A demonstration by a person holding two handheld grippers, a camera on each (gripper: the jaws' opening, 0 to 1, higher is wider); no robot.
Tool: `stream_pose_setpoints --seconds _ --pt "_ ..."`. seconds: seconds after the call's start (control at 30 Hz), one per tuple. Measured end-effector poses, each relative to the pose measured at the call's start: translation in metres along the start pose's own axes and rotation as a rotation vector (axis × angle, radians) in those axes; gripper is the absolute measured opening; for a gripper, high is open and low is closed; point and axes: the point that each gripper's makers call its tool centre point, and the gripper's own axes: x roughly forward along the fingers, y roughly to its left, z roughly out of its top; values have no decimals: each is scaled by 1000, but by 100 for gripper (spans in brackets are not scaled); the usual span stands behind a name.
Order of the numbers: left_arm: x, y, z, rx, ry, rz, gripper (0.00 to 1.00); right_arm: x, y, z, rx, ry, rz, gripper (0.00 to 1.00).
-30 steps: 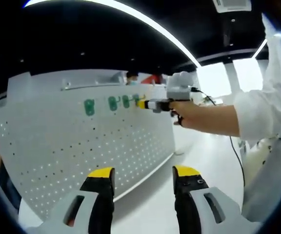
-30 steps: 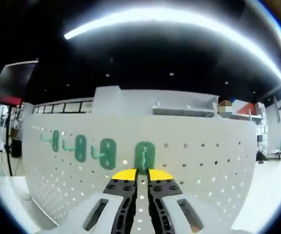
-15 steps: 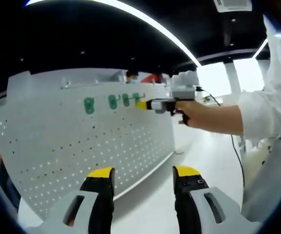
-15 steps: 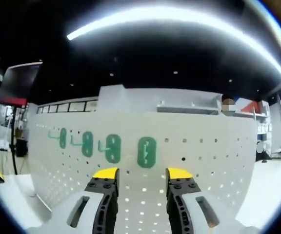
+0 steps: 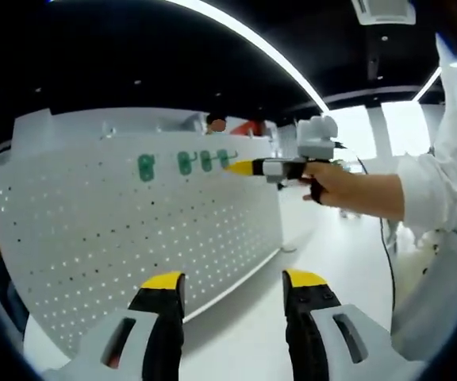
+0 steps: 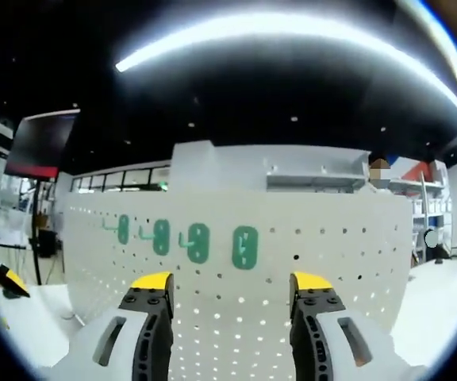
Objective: Insert the hook assembly into the mounting plate slot until the hook locks in place.
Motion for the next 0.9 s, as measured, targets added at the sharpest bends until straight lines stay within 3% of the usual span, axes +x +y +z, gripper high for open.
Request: stream_pose_setpoints --seconds 0.43,0.67,0.9 --pt "-6 12 2 -24 -2 47 54 -35 13 -5 8 31 78 68" --pt "-11 17 14 -82 -36 64 55 -56 24 -8 -13 59 110 70" --pt "-19 11 25 -81 -37 65 57 -73 33 -8 -15 66 135 70"
